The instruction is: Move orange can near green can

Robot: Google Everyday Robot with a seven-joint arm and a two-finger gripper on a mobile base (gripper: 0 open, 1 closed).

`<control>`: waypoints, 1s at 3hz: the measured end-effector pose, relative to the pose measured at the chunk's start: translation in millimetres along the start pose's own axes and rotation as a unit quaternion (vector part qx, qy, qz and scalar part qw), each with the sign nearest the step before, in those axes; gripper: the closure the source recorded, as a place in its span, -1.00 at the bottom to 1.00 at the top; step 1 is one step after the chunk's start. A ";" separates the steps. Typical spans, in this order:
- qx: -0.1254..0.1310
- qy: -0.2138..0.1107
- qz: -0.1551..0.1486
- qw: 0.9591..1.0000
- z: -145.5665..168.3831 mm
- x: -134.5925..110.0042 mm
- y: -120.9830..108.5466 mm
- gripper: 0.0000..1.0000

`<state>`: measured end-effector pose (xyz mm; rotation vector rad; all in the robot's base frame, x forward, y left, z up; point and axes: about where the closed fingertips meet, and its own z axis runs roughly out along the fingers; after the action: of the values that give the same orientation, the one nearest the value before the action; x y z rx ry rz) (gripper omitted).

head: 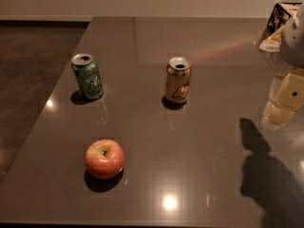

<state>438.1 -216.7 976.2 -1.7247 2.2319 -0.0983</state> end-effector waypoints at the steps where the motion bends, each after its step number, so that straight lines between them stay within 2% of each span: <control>1: 0.002 -0.002 0.000 1.000 -0.4 -1.3 -0.5 -1.00; 2: 0.013 -0.023 0.004 1.000 10.9 -19.5 -7.8 -1.00; 3: 0.016 -0.058 0.014 0.998 36.7 -49.9 -19.0 -1.00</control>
Offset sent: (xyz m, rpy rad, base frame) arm 0.0389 0.0446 -0.0176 0.1018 -0.0729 -0.0050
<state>477.5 -169.2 956.4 -1.6392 2.1583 -0.0268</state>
